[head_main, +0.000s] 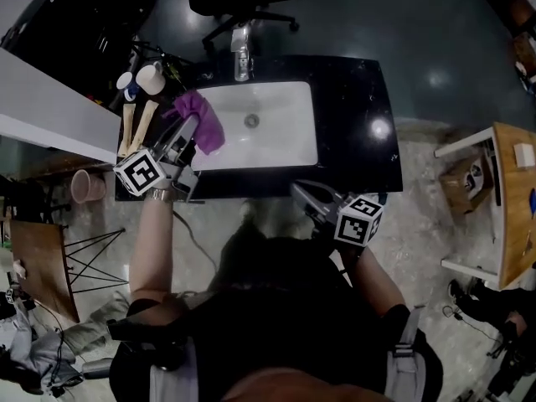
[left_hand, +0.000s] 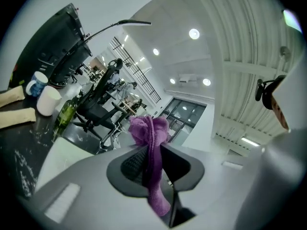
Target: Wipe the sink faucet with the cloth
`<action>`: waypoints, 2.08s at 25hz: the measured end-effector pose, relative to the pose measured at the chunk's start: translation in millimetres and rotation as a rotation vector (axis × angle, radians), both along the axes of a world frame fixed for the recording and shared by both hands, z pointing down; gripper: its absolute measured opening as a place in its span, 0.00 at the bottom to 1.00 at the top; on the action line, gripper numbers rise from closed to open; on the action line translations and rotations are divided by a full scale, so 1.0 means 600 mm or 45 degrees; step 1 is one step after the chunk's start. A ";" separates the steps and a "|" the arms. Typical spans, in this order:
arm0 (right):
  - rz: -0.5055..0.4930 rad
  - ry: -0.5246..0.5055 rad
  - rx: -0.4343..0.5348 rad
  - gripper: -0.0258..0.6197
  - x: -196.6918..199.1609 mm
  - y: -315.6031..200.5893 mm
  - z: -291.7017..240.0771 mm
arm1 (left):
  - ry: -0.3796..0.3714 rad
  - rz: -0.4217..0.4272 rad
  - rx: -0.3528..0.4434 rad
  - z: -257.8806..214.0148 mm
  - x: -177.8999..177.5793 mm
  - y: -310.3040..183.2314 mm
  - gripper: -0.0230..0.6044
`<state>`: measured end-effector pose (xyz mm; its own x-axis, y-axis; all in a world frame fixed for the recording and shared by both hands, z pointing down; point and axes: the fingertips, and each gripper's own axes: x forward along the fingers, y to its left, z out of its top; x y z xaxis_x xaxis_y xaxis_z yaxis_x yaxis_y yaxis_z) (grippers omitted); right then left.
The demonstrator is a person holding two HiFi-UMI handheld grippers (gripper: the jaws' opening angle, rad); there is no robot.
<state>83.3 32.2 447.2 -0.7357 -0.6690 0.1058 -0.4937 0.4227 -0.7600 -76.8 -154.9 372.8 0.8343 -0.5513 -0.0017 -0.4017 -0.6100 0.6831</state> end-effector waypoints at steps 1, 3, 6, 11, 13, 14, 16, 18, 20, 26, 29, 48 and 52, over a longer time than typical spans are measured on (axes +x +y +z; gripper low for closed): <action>0.031 0.004 -0.006 0.06 0.008 -0.002 0.002 | 0.003 0.011 0.009 -0.007 0.002 -0.020 0.15; 0.106 0.016 -0.020 0.06 0.022 -0.008 0.007 | -0.030 0.014 0.032 -0.016 -0.002 -0.065 0.15; 0.230 0.021 -0.034 0.06 0.036 -0.023 0.007 | -0.068 0.046 0.067 -0.033 0.004 -0.137 0.15; 0.393 0.032 -0.026 0.06 0.040 -0.052 0.006 | -0.129 0.132 0.067 -0.035 0.042 -0.249 0.15; 0.428 0.058 -0.031 0.06 0.038 -0.059 0.006 | -0.147 0.157 0.053 -0.023 0.057 -0.286 0.15; 0.447 0.067 -0.042 0.06 0.039 -0.061 0.007 | -0.152 0.165 0.044 -0.015 0.064 -0.304 0.15; 0.495 0.063 -0.070 0.06 0.042 -0.064 0.015 | -0.155 0.173 0.012 0.004 0.077 -0.339 0.15; 0.544 0.061 -0.100 0.06 0.044 -0.063 0.024 | -0.163 0.181 -0.026 0.028 0.087 -0.369 0.15; 0.588 0.065 -0.128 0.06 0.044 -0.061 0.032 | -0.179 0.190 -0.062 0.053 0.096 -0.397 0.15; 0.660 0.075 -0.198 0.06 0.031 -0.059 0.054 | -0.183 0.212 -0.134 0.096 0.132 -0.467 0.15; 0.700 0.066 -0.227 0.06 0.034 -0.056 0.065 | -0.232 0.222 -0.145 0.124 0.146 -0.484 0.15; 0.739 0.057 -0.296 0.06 0.015 -0.075 0.104 | -0.682 0.082 -0.380 0.386 0.153 -0.511 0.15; 0.755 0.052 -0.313 0.06 0.019 -0.065 0.109 | -0.740 0.073 -0.446 0.418 0.149 -0.508 0.15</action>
